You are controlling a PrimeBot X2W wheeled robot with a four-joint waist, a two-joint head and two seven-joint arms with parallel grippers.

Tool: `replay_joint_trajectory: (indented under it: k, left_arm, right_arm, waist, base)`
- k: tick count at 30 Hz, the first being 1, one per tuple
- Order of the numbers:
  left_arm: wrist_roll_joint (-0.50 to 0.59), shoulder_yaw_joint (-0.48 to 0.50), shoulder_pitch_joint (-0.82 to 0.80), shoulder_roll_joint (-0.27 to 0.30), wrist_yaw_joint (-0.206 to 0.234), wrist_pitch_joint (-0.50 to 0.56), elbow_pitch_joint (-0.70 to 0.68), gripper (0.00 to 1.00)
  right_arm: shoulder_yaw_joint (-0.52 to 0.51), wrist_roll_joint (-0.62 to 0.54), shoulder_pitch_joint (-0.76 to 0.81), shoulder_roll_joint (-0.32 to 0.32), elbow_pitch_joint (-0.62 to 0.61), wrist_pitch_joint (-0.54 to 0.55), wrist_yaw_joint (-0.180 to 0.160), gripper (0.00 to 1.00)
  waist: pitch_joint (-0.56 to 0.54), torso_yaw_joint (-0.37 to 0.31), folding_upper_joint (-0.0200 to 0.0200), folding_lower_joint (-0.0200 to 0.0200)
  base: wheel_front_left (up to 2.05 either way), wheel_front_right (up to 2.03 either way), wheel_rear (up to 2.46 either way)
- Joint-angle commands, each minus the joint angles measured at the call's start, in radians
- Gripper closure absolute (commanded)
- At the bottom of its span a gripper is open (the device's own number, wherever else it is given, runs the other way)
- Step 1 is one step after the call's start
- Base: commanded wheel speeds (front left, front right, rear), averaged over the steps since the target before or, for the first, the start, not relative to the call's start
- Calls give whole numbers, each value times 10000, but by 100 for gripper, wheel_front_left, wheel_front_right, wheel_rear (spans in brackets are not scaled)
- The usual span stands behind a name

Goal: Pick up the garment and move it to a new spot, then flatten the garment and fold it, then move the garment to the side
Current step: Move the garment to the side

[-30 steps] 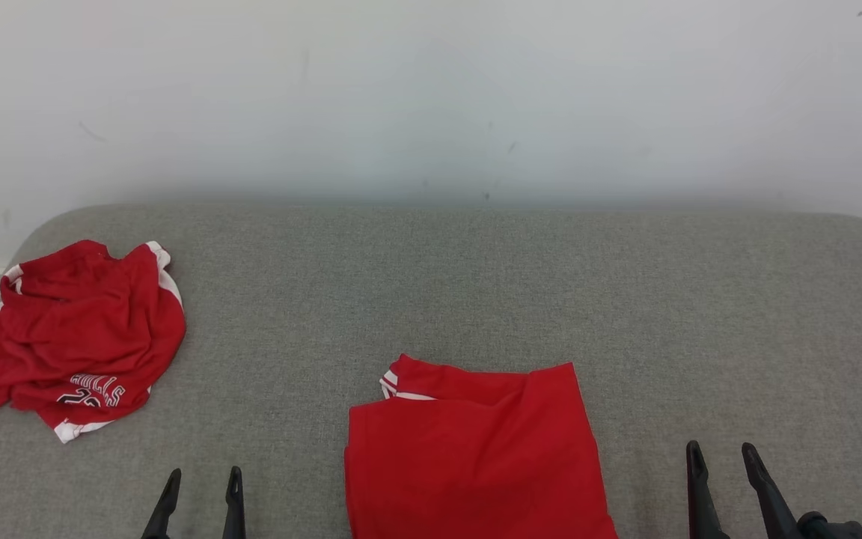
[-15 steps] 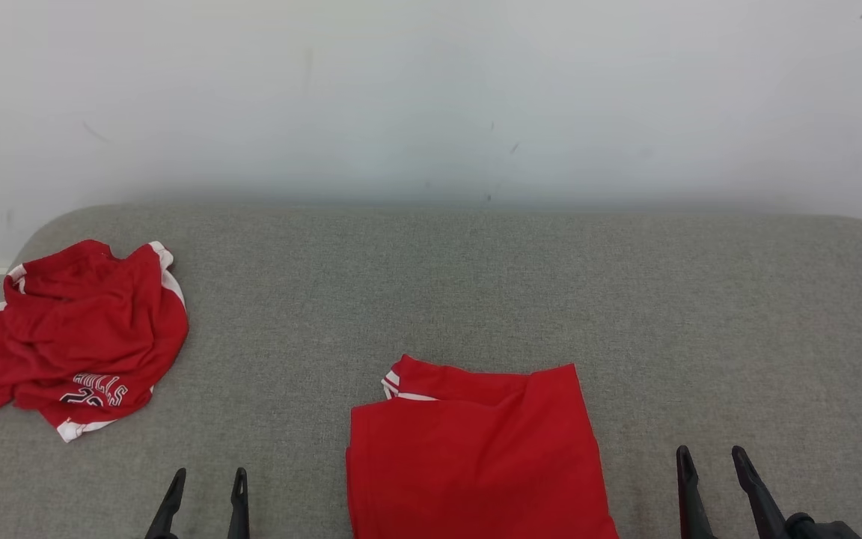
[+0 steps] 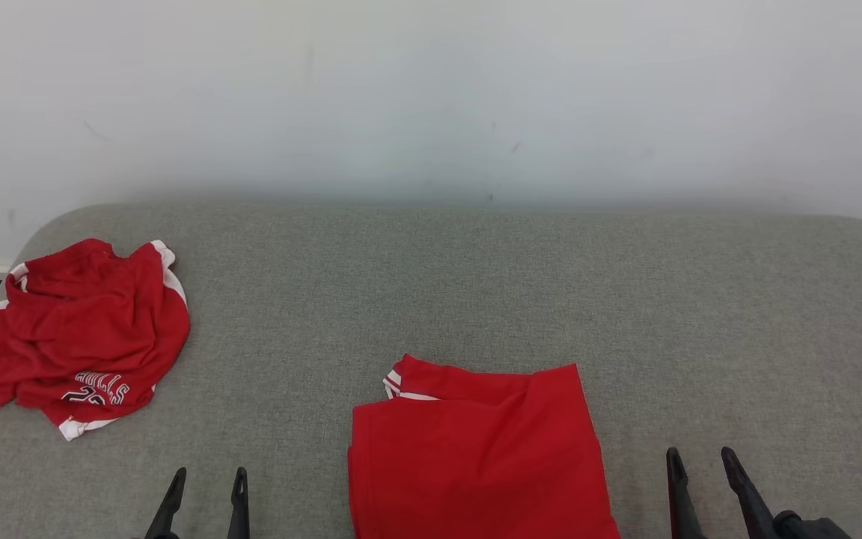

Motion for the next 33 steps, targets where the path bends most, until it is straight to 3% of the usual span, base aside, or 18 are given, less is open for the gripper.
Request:
replay_joint_trajectory:
  k: [1,10,22,27,28,29,30,33]
  left_arm:
    - [-1,-14,-96,-1,17,-22,10,0]
    - [-25,-11,-191,-4,3,-22,75,0]
    - [-120,-201,-316,-5,-38,-22,167,0]
    - [-279,-274,-345,-5,-43,-22,178,0]
    - [-290,-268,-333,-5,-36,-22,167,0]
    - [-306,-255,-313,-7,-25,-22,152,0]
    - [-331,-225,-280,-5,-13,-22,140,0]
    - [-351,-196,-232,-6,6,-22,169,0]
  right_arm:
    - [44,-59,-46,13,190,-6,-18,0]
    - [743,-36,-1492,2,2357,-8,-19,0]
    - [1372,272,-4058,-22,6467,1,-19,0]
    - [1832,1015,-4719,3,8437,560,-19,0]
    - [1943,1202,-4789,11,8608,535,-19,9]
    - [2085,1467,-4809,12,8695,560,-19,64]
    - [2305,1801,-4841,18,8669,594,-19,96]
    - [2995,2612,-5000,12,8610,716,-19,100]
  waist:
    - [6,27,0,0]
    - [25,180,0,0]
    - [47,725,0,0]
    - [76,965,0,0]
    - [84,965,0,0]
    - [92,950,0,0]
    - [102,915,0,0]
    - [126,766,0,0]
  base:
    - [0,0,0]
    - [0,0,0]
    - [0,0,0]
    - [0,0,0]
    - [0,0,0]
    - [0,0,0]
    - [0,0,0]
    - [0,0,0]
